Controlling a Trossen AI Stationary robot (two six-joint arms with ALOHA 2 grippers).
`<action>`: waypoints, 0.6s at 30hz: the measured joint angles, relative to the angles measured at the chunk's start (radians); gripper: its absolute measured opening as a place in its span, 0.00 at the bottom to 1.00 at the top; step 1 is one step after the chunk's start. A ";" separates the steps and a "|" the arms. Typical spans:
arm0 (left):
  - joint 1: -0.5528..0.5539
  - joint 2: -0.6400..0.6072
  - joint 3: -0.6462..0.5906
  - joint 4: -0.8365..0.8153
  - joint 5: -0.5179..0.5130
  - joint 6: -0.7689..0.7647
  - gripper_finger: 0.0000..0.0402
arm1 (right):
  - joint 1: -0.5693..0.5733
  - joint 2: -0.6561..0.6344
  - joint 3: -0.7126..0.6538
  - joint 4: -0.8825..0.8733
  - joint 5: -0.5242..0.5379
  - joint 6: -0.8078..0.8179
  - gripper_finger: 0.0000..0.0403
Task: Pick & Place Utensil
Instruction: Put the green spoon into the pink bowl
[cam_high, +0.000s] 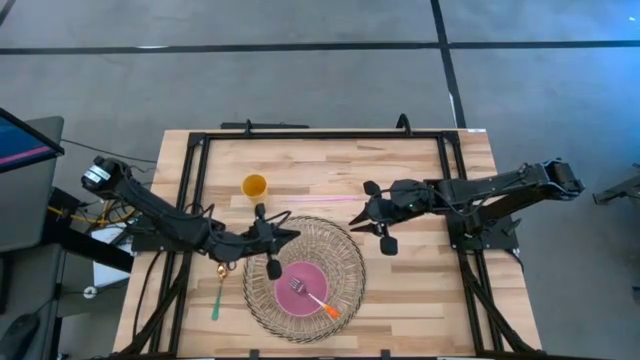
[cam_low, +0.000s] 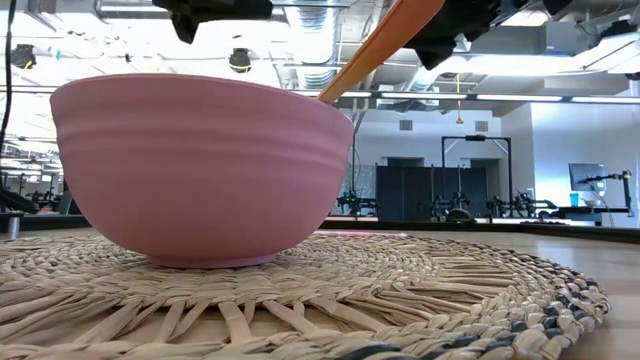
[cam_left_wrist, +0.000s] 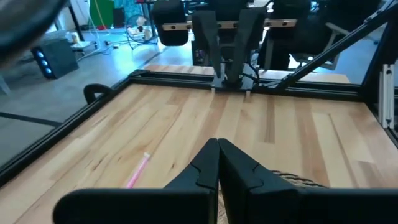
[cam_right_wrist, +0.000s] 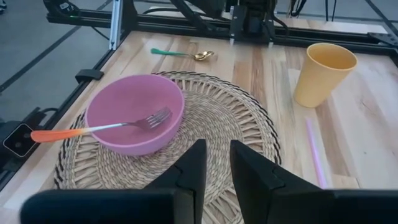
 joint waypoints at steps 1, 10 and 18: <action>-0.011 0.000 0.000 -0.001 -0.010 -0.004 0.01 | 0.000 0.000 0.000 0.000 0.000 0.000 0.16; -0.109 0.000 0.000 -0.195 -0.107 -0.177 0.01 | 0.002 0.000 0.000 -0.001 0.000 0.002 0.16; -0.198 0.000 0.000 -0.226 -0.271 -0.240 0.01 | 0.002 0.000 0.000 -0.002 0.000 0.002 0.16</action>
